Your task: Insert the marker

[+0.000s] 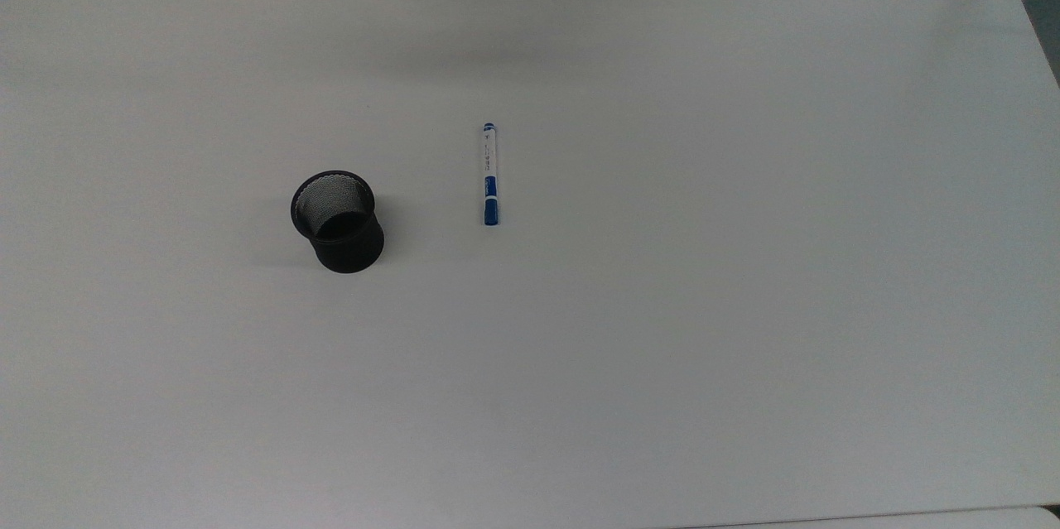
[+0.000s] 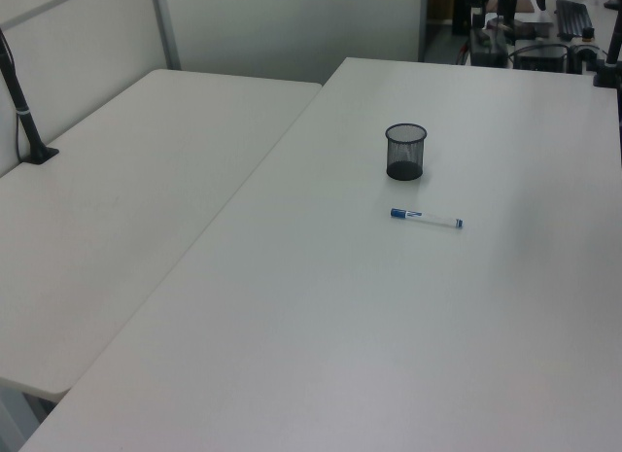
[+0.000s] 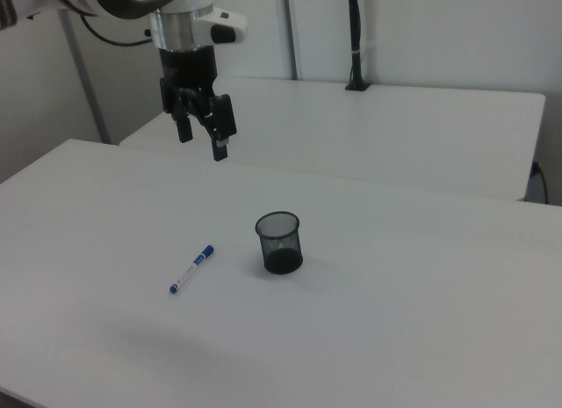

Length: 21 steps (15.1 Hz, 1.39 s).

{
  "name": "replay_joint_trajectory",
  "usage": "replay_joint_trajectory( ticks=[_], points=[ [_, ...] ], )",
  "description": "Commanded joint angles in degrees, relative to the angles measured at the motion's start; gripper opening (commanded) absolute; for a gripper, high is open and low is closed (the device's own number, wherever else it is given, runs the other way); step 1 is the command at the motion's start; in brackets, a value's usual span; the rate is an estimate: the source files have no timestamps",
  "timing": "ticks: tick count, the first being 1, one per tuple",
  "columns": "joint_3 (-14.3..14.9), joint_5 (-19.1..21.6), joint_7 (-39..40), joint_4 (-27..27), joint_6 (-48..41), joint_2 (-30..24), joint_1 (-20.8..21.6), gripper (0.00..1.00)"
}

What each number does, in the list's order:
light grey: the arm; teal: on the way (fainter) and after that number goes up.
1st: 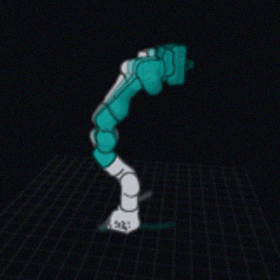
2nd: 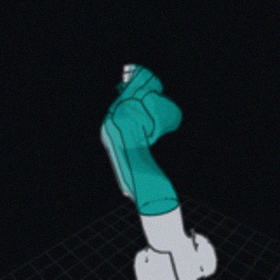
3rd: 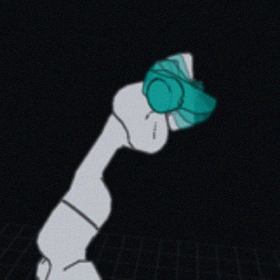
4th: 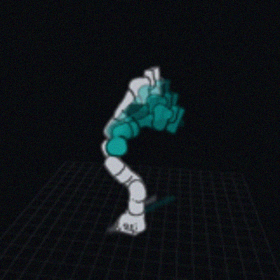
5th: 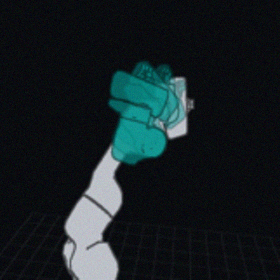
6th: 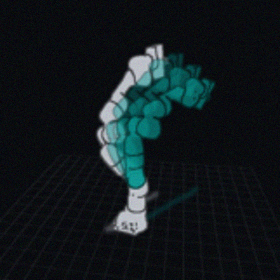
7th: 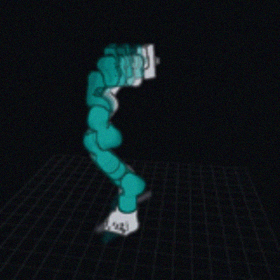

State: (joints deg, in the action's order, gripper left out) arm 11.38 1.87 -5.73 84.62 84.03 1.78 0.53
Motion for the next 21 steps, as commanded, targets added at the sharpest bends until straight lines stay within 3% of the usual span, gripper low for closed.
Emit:
replay_joint_trajectory(
  ticks=[1,6,12,16,21],
  points=[
    [0.05,0.94,4.13,0.98,-1.23,-0.37,0.35,1.0],
    [0.05,3.93,10.11,1.16,-0.54,2.87,2.19,1.0],
    [0.04,4.02,10.64,1.34,5.26,9.29,4.13,1.0],
    [0.13,3.84,9.25,2.13,11.76,14.56,8.43,1.0],
    [0.13,3.93,5.2,2.39,12.74,17.99,9.58,1.0]
  ],
)
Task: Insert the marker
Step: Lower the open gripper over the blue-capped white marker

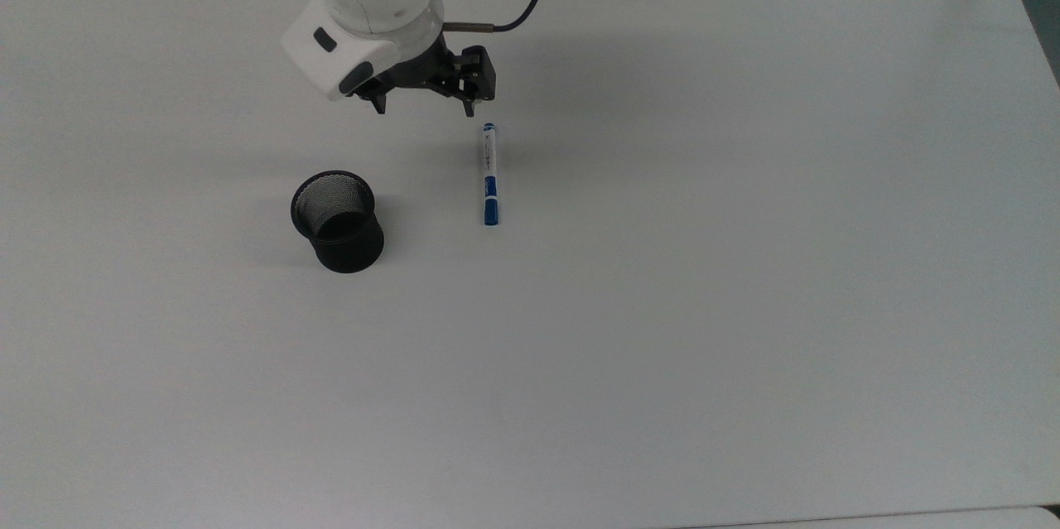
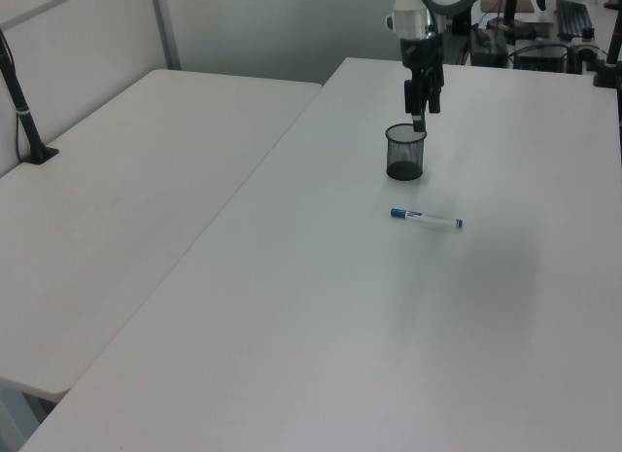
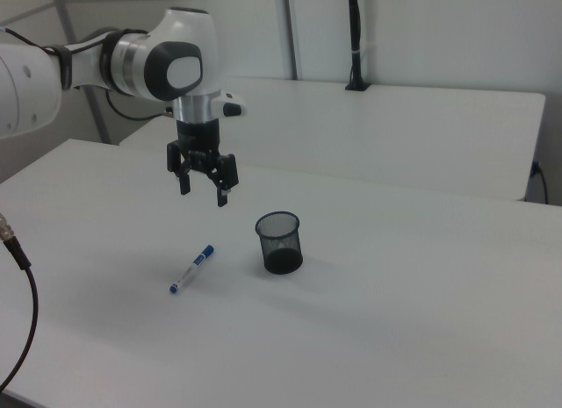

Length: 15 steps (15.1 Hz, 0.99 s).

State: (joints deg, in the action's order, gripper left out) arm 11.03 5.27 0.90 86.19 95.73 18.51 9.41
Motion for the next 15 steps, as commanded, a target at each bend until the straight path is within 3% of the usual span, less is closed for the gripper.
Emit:
replay_joint_trajectory(
  ticks=[1,3,5,8,15],
  points=[
    [0.4,0.53,-1.34,0.82,1.12,1.96,0.78,1.0],
    [0.4,0.53,-0.72,0.9,1.12,3.55,1.31,1.0],
    [0.4,-0.34,-0.89,0.91,1.21,5.91,3.41,0.87],
    [0.48,-1.22,-1.6,2.48,4.62,8.47,6.05,0.81],
    [0.48,-1.66,-3.0,4.24,9.2,11.55,6.41,0.69]
  ],
)
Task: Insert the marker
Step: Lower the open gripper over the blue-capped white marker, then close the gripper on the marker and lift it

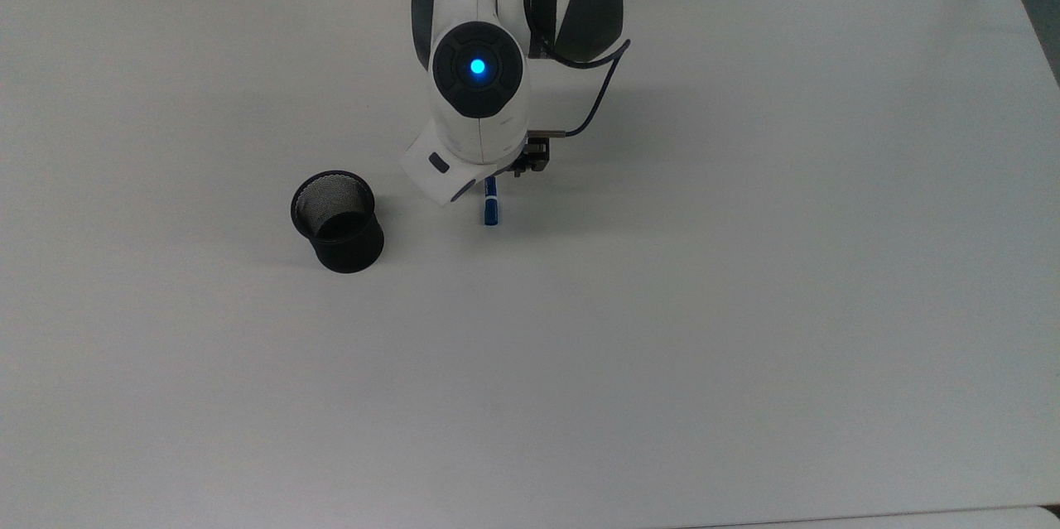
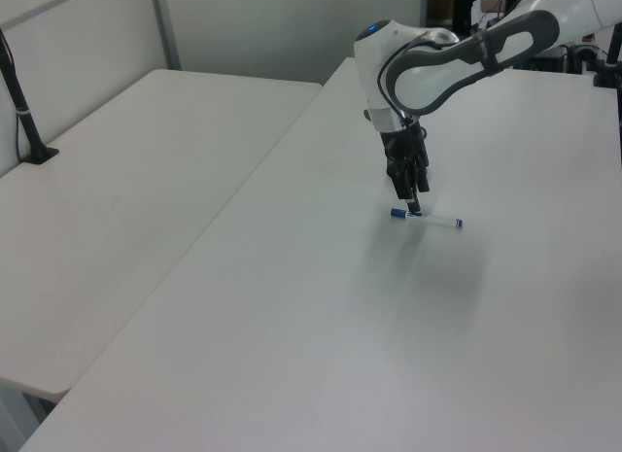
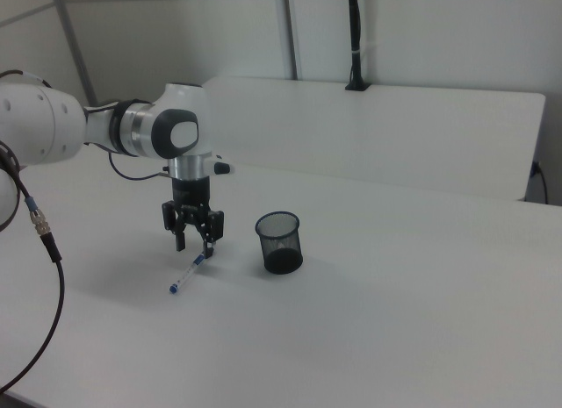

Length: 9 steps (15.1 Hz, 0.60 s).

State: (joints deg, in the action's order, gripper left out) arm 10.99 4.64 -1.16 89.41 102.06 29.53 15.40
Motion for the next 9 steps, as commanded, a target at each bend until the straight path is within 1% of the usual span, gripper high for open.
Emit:
replay_joint_trajectory(
  ticks=[1,3,6,7,9],
  points=[
    [0.52,-1.04,-0.95,1.21,4.01,0.71,0.42,0.65],
    [0.52,-1.04,-1.04,1.21,4.46,1.5,0.6,0.59],
    [0.52,-1.04,-1.56,1.21,7.52,1.85,0.51,0.36],
    [0.52,-1.04,-2.18,0.95,8.49,2.72,0.51,0.29],
    [0.52,-1.13,-2.53,0.94,8.77,2.9,0.6,0.23]
  ],
)
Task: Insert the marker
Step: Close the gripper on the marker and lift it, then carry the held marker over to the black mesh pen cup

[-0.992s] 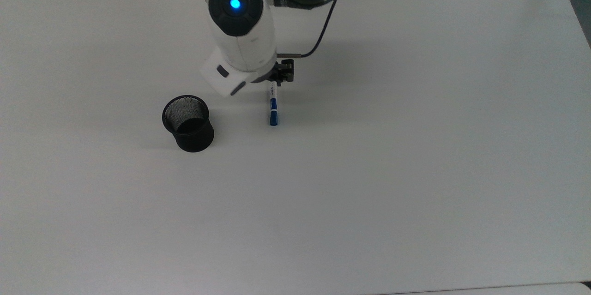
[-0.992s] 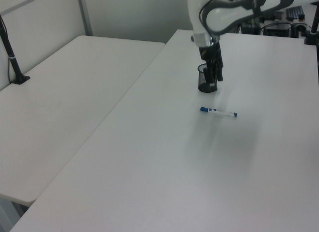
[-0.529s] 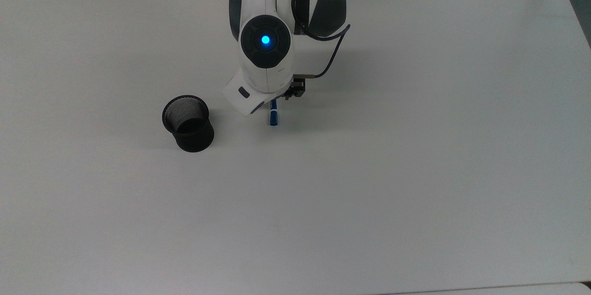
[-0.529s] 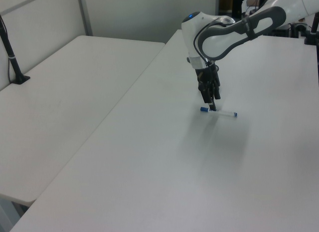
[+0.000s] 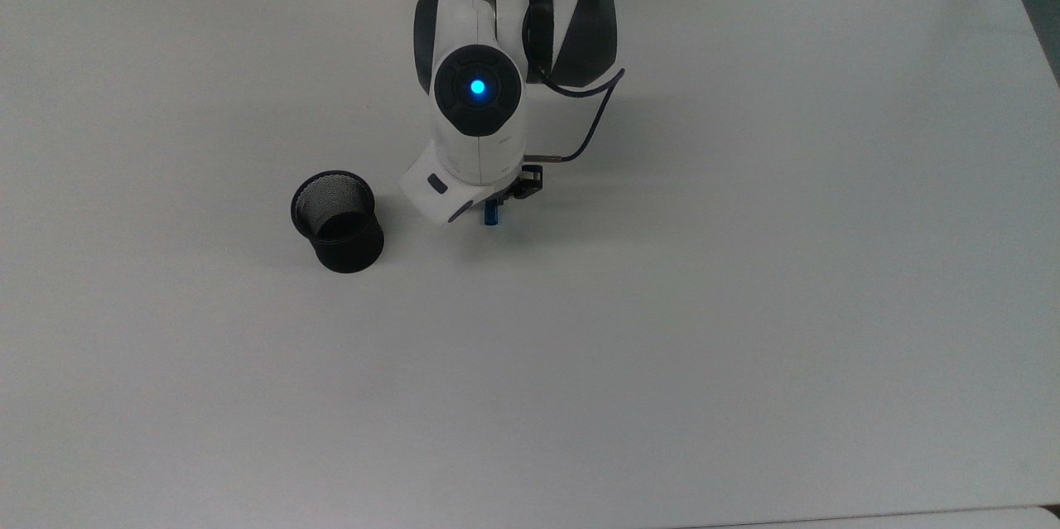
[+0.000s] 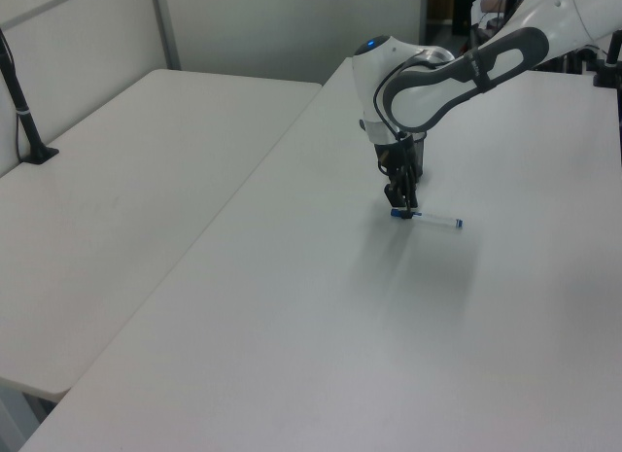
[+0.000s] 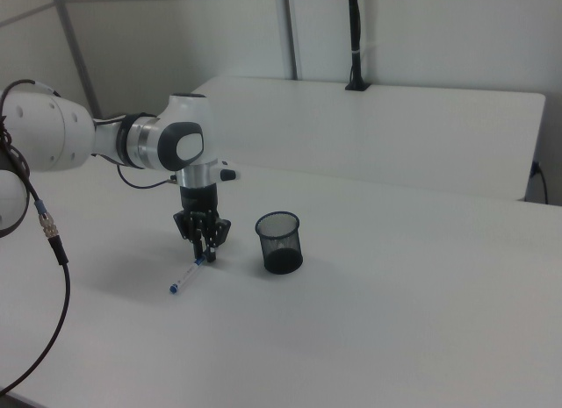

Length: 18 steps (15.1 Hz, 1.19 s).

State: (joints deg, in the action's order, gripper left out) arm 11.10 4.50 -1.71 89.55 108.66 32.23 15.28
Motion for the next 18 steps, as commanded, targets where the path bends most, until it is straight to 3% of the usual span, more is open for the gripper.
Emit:
replay_joint_trajectory(
  ticks=[1,3,6,9,14,18],
  points=[
    [0.41,-1.07,-1.98,0.8,2.17,0.2,1.24,0.18],
    [0.41,-1.07,-1.98,0.8,2.17,0.29,1.42,0.08],
    [0.41,-1.07,-1.98,0.8,2.08,0.2,1.42,0.03],
    [0.41,-1.07,-1.89,0.54,1.21,-1.11,1.07,0.02],
    [1.2,-2.47,-1.54,0.54,-1.08,-8.14,0.72,0.0],
    [1.2,-4.24,-0.93,0.1,-1.0,-13.07,-3.75,0.0]
  ],
)
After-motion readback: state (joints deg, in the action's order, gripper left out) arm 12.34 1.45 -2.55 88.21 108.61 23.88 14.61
